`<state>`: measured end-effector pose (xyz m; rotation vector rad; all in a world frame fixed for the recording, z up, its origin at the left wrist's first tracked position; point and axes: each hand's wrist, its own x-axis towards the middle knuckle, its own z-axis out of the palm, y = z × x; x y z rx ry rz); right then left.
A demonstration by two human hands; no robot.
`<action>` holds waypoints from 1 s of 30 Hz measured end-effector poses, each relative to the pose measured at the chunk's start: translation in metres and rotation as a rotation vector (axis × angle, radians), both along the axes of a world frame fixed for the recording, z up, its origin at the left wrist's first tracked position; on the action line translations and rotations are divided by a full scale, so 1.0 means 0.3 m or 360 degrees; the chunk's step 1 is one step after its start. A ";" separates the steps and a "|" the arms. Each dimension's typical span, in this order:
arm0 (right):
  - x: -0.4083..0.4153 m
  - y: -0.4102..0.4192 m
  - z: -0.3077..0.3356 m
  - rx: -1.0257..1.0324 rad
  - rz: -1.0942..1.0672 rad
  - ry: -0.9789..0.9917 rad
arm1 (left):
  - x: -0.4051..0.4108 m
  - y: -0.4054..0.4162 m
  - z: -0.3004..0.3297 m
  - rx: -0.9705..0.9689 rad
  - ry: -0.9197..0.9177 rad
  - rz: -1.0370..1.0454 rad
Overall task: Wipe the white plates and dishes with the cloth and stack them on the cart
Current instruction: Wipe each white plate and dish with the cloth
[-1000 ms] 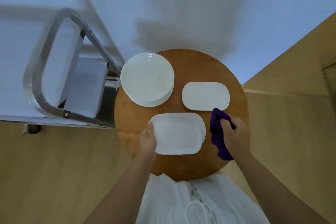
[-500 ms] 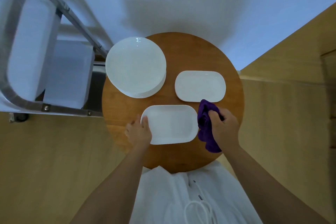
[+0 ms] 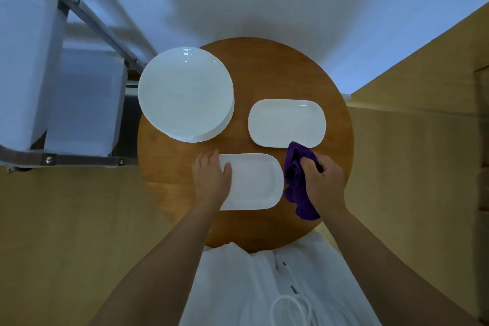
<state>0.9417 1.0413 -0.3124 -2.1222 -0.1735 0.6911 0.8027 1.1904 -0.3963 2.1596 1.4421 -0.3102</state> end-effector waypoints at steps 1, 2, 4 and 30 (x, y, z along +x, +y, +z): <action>0.012 0.002 -0.002 0.0005 -0.0004 0.0001 | 0.038 0.006 -0.001 0.0033 -0.0051 -0.0072; 0.025 0.002 -0.004 0.0010 -0.0011 0.0010 | 0.079 0.015 -0.004 0.0073 -0.0088 -0.0158; 0.049 0.004 -0.011 0.0010 -0.0024 0.0040 | 0.161 0.032 -0.011 0.0109 -0.0157 -0.0286; 0.208 0.015 -0.059 0.0028 0.0031 0.0104 | 0.473 0.145 -0.080 -0.0297 0.0225 0.0126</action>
